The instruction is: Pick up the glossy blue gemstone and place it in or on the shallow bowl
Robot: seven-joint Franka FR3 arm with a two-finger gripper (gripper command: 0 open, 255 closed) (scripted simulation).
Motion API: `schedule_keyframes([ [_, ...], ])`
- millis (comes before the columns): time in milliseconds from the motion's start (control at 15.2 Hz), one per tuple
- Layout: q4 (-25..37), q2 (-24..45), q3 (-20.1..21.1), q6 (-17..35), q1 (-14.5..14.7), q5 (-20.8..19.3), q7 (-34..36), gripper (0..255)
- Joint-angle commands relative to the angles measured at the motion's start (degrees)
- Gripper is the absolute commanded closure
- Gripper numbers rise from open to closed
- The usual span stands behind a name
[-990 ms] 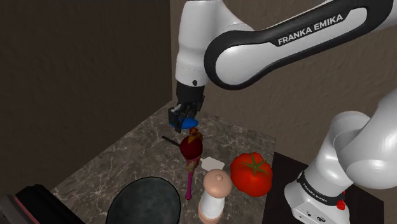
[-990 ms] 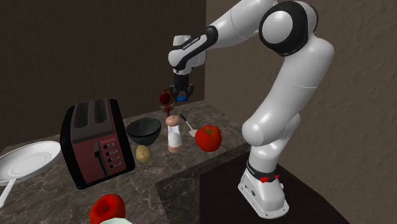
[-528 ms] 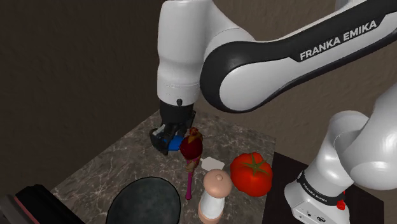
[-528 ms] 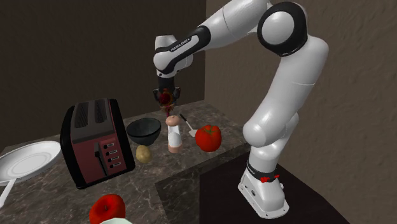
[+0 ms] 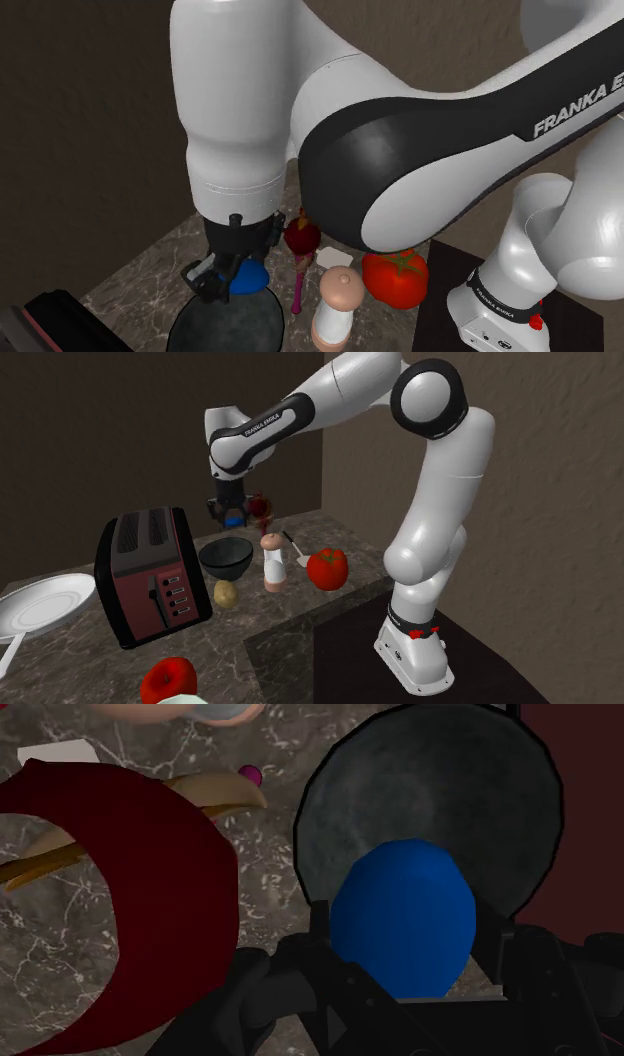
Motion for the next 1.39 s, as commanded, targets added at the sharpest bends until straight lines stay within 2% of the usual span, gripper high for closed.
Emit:
schedule_keyframes([
  [0,2.41,2.95,1.48,0.01,1.17,-1.97,3.70,255],
  [66,4.13,4.57,2.24,-0.44,1.99,-3.12,5.77,255],
  [924,-1.36,9.38,1.84,8.96,2.60,-7.01,8.74,255],
  [1320,-1.36,9.38,1.83,8.96,2.61,-7.01,8.74,255],
])
